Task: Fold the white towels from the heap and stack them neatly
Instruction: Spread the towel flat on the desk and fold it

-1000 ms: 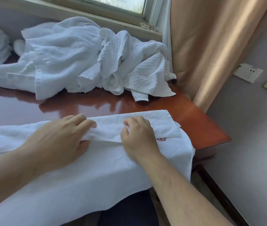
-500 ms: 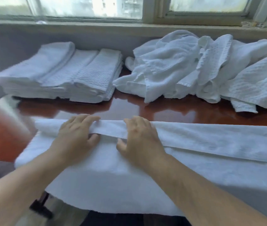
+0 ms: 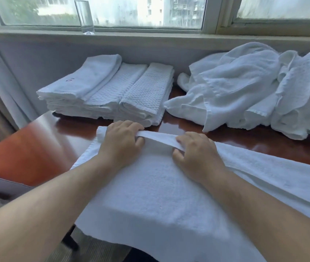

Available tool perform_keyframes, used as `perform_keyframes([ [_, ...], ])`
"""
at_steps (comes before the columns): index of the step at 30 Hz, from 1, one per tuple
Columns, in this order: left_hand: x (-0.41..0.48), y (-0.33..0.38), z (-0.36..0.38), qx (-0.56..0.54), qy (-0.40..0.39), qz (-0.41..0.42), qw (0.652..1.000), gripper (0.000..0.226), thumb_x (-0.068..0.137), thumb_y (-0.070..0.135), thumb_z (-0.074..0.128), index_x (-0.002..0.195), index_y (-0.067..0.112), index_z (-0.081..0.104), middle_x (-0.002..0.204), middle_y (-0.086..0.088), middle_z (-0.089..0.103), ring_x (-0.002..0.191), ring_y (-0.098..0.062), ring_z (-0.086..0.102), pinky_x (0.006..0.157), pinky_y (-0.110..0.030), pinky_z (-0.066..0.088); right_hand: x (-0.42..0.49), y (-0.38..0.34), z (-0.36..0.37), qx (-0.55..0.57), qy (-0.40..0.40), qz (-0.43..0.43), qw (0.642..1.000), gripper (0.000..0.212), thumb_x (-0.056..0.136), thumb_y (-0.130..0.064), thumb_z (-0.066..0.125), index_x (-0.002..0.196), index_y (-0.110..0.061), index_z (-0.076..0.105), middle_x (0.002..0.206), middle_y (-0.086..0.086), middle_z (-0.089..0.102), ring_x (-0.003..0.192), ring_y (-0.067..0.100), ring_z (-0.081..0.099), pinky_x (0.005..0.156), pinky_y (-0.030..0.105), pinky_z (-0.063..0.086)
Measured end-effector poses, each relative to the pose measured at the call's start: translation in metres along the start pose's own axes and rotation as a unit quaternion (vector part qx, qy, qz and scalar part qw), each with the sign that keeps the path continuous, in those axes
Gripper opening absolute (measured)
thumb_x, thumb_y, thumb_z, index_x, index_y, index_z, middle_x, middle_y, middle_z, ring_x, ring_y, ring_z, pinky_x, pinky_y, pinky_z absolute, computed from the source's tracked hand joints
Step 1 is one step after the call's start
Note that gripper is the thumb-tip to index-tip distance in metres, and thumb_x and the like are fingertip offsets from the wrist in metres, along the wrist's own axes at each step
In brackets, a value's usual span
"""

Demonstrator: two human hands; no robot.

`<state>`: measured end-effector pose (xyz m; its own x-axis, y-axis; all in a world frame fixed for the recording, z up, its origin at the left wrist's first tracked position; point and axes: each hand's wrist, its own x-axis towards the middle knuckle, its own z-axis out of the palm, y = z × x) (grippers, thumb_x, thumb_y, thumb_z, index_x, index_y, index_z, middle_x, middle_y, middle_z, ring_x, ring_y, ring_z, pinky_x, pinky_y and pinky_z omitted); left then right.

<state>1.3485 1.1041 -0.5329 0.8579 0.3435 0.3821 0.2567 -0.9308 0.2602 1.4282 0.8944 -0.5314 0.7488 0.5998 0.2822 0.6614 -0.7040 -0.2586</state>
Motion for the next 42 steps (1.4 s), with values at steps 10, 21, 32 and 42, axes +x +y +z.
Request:
perform_keyframes([
  [10,0.003,-0.037,-0.017,0.073,0.029,-0.047,0.996,0.027,0.091,0.023,0.051,0.111,0.032,0.067,0.112,0.006,0.069,0.114,-0.022,0.057,0.117,-0.047,0.019,0.003,0.003,-0.001,0.02,0.127,-0.072,0.989,0.013,0.086,-0.012,0.065,0.098,-0.014,0.072,0.094,0.002,0.065,0.092,0.028,0.057,0.079,0.039,0.039],
  [21,-0.094,-0.04,-0.075,0.084,-0.015,0.124,0.989,0.043,0.08,0.008,0.051,0.117,0.012,0.072,0.115,-0.002,0.072,0.102,-0.03,0.067,0.091,-0.045,0.052,-0.03,-0.006,-0.021,0.005,0.223,-0.191,0.956,0.007,0.07,-0.003,0.052,0.071,-0.007,0.058,0.058,0.006,0.052,0.054,0.032,0.048,0.053,0.038,0.043],
  [32,-0.131,-0.049,-0.068,0.03,0.026,0.085,0.996,0.042,0.079,0.022,0.038,0.098,0.012,0.075,0.113,0.003,0.074,0.096,-0.024,0.074,0.063,-0.043,0.061,-0.049,-0.004,-0.032,0.017,0.143,-0.386,0.911,0.01,0.066,-0.009,0.043,0.061,-0.007,0.051,0.051,0.002,0.039,0.042,0.031,0.035,0.042,0.035,0.039],
  [42,-0.121,-0.044,-0.092,0.057,-0.052,0.011,0.997,0.054,0.092,0.059,0.015,0.079,0.027,0.057,0.103,0.018,0.068,0.095,-0.014,0.063,0.066,-0.033,0.046,-0.053,-0.002,-0.045,-0.017,0.006,-0.426,0.904,0.038,0.082,-0.039,0.05,0.054,-0.013,0.046,0.051,0.001,0.041,0.046,0.029,0.04,0.046,0.035,0.039],
])
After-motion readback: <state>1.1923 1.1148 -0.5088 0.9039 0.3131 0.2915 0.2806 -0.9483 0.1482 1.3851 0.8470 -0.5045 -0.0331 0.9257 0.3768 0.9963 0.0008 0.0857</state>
